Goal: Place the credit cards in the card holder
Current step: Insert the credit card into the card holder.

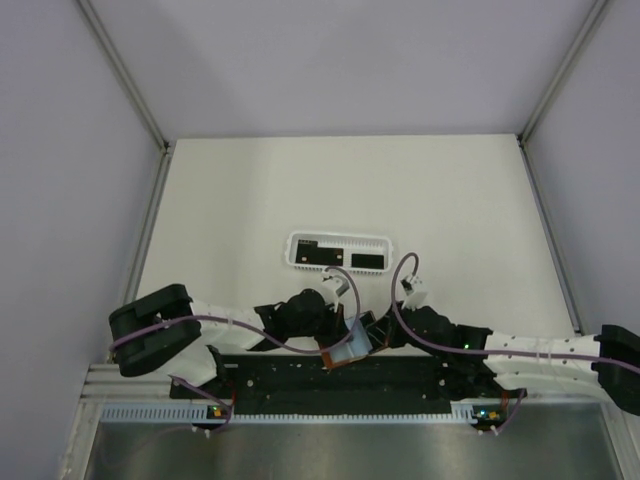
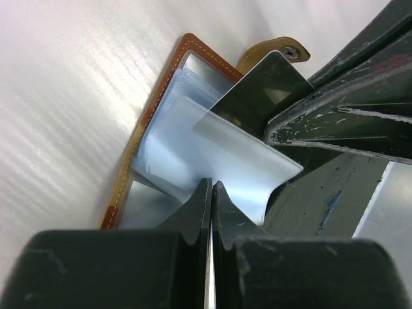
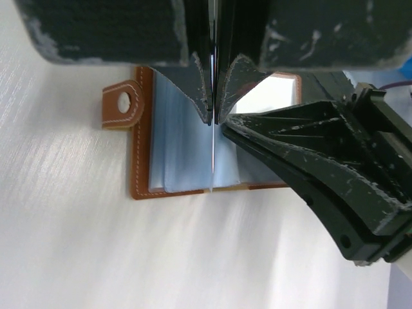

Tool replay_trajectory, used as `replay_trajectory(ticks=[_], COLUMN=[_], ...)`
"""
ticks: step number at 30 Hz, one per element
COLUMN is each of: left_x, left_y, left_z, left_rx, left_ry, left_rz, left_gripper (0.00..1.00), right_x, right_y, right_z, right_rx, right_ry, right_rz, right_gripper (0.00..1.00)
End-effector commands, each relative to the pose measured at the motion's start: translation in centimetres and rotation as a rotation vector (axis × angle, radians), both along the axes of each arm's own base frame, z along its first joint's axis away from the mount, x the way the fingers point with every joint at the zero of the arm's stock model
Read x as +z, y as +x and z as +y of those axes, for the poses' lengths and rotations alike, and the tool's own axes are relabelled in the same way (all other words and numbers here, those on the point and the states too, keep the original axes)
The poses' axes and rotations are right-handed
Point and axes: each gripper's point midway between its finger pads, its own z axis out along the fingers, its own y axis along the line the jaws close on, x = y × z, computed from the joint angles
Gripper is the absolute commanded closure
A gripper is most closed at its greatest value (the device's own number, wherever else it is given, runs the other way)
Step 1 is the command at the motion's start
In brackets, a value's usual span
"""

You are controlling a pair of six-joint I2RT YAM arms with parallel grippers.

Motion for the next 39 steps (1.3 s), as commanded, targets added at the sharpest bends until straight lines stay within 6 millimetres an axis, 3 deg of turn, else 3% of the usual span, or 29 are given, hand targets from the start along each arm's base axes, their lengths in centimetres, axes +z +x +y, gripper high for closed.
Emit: replay_trajectory(ticks=[1, 8, 19, 32, 39], left_x=[-0.2, 0.8, 5.0, 8.2, 8.2], left_y=[0.1, 0.4, 1.5, 2.8, 3.1], left_z=[1.2, 1.4, 1.5, 5.0, 6.0], left_rx=[0.003, 0.017, 0.056, 0.204, 0.242], left_ry=[0.071, 0.058, -0.013, -0.035, -0.044], left_rz=[-0.025, -0.047, -0.138, -0.218, -0.232], left_gripper=[1.0, 1.0, 1.0, 1.0, 1.0], right_x=[1.6, 2.8, 4.2, 4.5, 3.9], right_y=[0.1, 0.0, -0.7, -1.5, -2.0], right_z=[1.7, 3.2, 5.3, 8.1, 9.6], right_rx=[0.041, 0.08, 0.183, 0.297, 0.359], right_ry=[0.034, 0.072, 0.094, 0.105, 0.098], right_rz=[-0.032, -0.042, -0.061, -0.06, -0.039], right_gripper=[1.0, 1.0, 1.0, 1.0, 1.0])
